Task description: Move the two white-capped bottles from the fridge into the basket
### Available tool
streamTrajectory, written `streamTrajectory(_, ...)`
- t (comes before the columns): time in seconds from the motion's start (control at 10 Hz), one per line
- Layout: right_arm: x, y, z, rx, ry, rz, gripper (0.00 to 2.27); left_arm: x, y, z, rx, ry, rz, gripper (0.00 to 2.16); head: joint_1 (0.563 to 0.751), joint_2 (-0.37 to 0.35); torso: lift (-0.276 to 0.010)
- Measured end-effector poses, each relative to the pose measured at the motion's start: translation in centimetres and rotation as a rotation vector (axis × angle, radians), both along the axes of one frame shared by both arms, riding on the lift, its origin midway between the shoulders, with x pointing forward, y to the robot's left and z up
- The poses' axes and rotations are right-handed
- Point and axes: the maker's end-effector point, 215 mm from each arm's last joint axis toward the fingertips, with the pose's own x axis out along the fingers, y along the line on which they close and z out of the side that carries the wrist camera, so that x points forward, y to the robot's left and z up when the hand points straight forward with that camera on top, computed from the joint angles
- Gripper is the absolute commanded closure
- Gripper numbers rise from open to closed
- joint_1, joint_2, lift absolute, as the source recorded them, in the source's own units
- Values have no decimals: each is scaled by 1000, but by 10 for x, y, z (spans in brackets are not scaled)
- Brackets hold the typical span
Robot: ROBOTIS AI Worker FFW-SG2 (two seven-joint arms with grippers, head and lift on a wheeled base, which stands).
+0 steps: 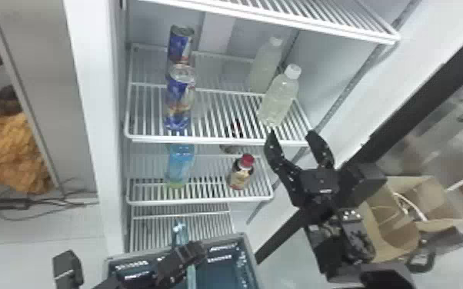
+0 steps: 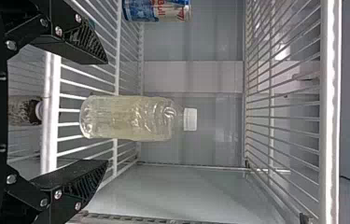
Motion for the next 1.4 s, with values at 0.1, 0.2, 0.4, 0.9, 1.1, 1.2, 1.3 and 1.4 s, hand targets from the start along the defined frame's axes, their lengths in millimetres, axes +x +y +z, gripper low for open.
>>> streamTrajectory(0.1, 6, -1, -1, -1, -3, 1, 303, 0, -1, 0, -1, -1, -2, 1162, 695, -350, 0)
streamTrajectory(0.2, 13, 0, -2, -1, -4, 4, 302, 0, -1, 1, -2, -1, -3, 1162, 695, -350, 0)
streamTrajectory(0.4, 25, -3, -7, 0, -2, 1, 234, 0, -1, 2, -4, -2, -3, 1162, 695, -350, 0)
streamTrajectory(0.9, 62, -1, -4, -15, -33, 8, 101, 0, -2, 3, -8, -1, -8, 1162, 695, -350, 0)
streamTrajectory(1.1, 77, -2, -4, -16, -43, 9, 101, 0, -3, 4, -8, -3, -10, 1162, 695, -350, 0)
streamTrajectory(1.2, 83, -4, -3, -16, -50, 6, 101, 0, -3, 4, -8, -4, -8, 1162, 695, -350, 0)
streamTrajectory(1.3, 89, -5, -1, -16, -57, 2, 101, 1, -3, 4, -8, -4, -7, 1162, 695, -350, 0)
streamTrajectory(1.4, 96, -6, 0, -15, -62, 0, 101, 2, -2, 4, -9, -3, -5, 1162, 695, -350, 0)
